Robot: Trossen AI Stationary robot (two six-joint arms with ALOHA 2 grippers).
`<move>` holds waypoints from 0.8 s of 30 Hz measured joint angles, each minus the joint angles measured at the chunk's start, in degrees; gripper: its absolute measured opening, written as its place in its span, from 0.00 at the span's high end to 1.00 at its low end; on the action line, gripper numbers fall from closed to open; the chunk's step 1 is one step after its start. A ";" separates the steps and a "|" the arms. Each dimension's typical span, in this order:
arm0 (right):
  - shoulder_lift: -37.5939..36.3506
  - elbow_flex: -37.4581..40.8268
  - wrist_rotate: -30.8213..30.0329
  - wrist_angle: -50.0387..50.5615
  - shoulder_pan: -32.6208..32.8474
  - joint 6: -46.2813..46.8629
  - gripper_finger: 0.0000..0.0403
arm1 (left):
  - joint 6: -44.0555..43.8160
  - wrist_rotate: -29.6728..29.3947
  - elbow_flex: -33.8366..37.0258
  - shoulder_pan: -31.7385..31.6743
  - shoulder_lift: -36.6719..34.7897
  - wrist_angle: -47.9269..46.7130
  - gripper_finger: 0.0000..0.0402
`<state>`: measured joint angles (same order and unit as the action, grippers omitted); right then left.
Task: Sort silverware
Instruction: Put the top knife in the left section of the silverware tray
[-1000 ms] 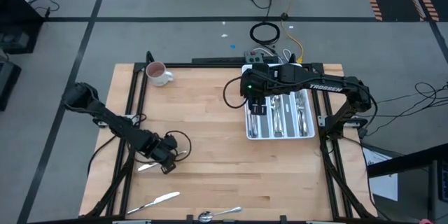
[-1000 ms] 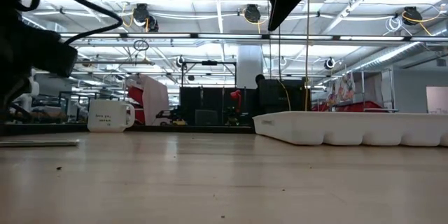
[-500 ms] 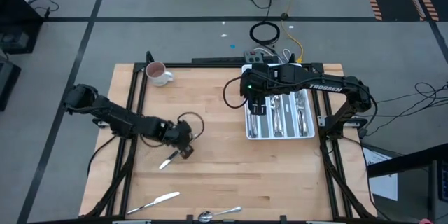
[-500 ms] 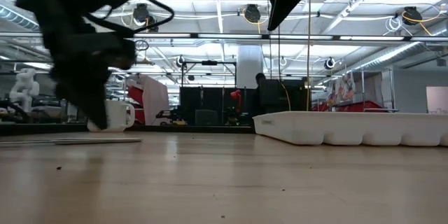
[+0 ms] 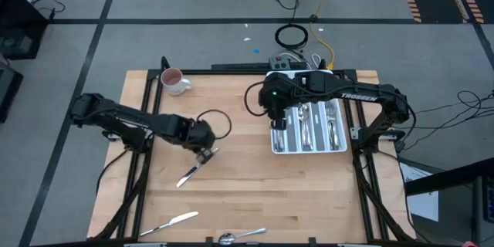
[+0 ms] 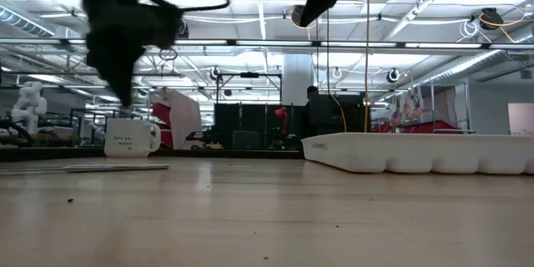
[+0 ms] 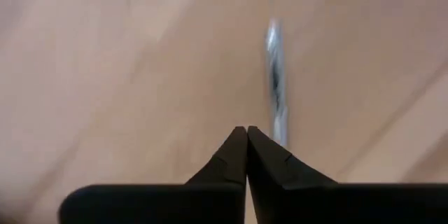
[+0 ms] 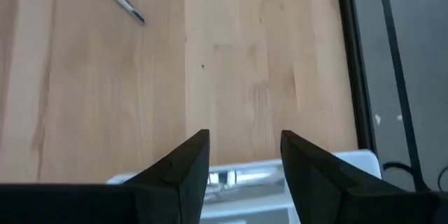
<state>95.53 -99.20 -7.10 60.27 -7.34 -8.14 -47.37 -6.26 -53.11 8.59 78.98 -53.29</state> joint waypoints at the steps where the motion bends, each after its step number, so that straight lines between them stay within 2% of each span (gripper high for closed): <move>1: 0.15 -0.05 0.03 -0.46 0.05 -0.03 0.59 | -1.02 1.89 -0.59 0.98 -0.07 -3.72 0.97; 5: 0.81 -0.04 -0.01 -0.54 0.01 0.00 0.59 | -9.37 6.72 0.21 8.18 -1.62 -9.38 0.87; 10: 0.96 1.92 0.13 -1.94 0.00 -0.11 0.59 | -24.39 7.19 1.81 19.52 -2.38 -6.29 0.68; 14: 0.97 4.49 1.39 -2.91 -0.08 -0.42 0.59 | -35.87 6.44 3.29 25.81 -2.07 -4.16 0.52; 19: 1.01 7.97 1.48 -5.02 -0.08 -1.17 0.59 | -43.42 6.25 4.36 28.75 -0.95 -2.33 0.33; 24: 0.98 9.81 1.48 -5.73 -0.08 -1.03 0.59 | -42.21 7.36 4.38 28.52 2.57 1.03 0.24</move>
<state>96.51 -89.39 -5.62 54.54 -7.42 -9.17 -89.57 1.10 -48.73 37.11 81.55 -52.25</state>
